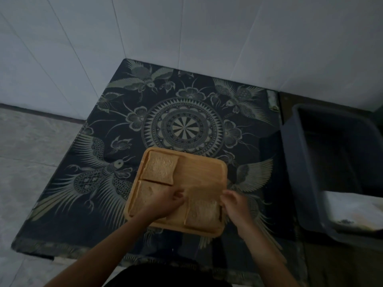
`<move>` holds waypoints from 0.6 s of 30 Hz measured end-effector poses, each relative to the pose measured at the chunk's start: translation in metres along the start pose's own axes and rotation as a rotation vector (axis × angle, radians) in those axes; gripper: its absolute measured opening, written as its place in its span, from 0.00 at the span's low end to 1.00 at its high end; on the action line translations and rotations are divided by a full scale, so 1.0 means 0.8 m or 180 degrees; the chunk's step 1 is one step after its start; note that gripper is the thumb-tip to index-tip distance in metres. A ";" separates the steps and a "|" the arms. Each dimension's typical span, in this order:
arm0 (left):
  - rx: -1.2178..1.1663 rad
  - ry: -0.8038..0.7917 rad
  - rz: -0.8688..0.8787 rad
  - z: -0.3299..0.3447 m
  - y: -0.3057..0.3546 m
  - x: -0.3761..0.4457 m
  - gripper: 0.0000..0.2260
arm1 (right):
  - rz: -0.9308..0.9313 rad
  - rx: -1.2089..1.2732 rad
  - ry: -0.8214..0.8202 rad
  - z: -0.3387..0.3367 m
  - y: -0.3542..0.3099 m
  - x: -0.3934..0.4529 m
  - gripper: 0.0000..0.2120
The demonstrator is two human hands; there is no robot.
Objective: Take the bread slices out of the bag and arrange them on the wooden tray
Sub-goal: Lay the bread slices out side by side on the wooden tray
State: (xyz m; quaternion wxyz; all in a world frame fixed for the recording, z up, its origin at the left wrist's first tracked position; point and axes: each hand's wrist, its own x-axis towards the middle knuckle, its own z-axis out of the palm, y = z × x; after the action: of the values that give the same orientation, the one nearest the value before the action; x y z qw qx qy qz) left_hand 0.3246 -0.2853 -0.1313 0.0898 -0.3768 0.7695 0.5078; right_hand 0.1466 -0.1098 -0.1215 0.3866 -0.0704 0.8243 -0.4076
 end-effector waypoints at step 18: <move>-0.0277 0.0057 -0.0262 0.052 0.003 -0.028 0.13 | -0.0114 -0.0641 -0.0136 0.010 0.047 -0.033 0.22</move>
State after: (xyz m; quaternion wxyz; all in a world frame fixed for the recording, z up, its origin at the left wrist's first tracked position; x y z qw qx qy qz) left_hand 0.3287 -0.2389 -0.1375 0.0873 -0.4162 0.7313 0.5332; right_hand 0.1777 -0.0786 -0.1367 0.3877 -0.1323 0.8513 -0.3279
